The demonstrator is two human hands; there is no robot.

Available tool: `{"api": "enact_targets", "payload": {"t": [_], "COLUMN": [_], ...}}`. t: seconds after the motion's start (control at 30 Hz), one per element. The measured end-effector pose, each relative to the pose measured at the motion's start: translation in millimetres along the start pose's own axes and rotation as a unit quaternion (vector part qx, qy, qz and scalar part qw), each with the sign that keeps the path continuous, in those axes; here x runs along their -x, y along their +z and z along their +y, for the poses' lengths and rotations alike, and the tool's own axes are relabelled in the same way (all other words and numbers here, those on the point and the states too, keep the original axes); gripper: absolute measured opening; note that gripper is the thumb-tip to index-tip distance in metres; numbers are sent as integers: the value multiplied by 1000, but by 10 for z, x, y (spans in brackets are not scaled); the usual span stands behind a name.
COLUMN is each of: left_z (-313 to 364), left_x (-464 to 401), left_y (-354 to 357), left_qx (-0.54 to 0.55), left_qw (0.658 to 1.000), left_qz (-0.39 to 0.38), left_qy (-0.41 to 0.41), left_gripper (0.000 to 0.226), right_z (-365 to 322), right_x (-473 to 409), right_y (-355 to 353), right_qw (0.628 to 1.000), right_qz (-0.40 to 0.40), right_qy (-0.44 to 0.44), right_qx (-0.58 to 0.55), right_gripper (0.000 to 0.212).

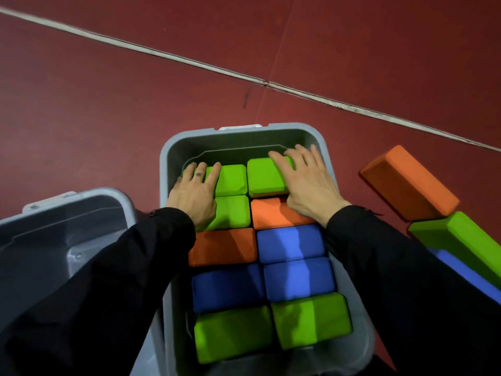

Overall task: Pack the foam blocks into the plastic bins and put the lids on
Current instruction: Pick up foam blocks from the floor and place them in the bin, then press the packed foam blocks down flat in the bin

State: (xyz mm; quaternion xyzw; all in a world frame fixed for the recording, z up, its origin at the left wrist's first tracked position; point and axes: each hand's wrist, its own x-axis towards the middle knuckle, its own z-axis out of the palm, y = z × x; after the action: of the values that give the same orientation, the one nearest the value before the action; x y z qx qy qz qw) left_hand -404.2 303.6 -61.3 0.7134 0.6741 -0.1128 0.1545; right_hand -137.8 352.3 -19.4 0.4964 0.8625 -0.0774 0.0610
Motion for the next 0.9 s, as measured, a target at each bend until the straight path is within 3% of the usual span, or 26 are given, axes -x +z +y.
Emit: {"api": "enact_targets", "payload": {"t": [0.13, 0.27, 0.43, 0.53, 0.63, 0.8, 0.9], "left_z": [31, 72, 128, 169, 383, 317, 390], "left_x": [44, 77, 100, 90, 255, 99, 22], "left_y": [39, 95, 319, 390, 506, 415, 296], "left_qx": [42, 126, 56, -10, -7, 41, 37], "left_qw": [999, 991, 998, 998, 996, 997, 998], "left_qz": [-16, -34, 16, 56, 91, 51, 20], "left_qy": [-9, -23, -26, 0, -20, -36, -57], "left_gripper": [84, 89, 95, 82, 69, 86, 87], "right_z": [-19, -11, -107, -159, -265, -422, -328], "right_x": [-66, -57, -100, -110, -89, 273, 665], "right_y": [137, 309, 565, 676, 670, 574, 522], "right_qw": [997, 996, 996, 995, 993, 994, 992], "right_qz": [-51, -46, -34, -17, -23, -32, -68], "right_qy": [23, 32, 72, 93, 115, 45, -7], "right_qx": [-61, -71, -42, -17, -32, -99, -108], "right_gripper": [94, 86, 88, 86, 84, 72, 76]}}
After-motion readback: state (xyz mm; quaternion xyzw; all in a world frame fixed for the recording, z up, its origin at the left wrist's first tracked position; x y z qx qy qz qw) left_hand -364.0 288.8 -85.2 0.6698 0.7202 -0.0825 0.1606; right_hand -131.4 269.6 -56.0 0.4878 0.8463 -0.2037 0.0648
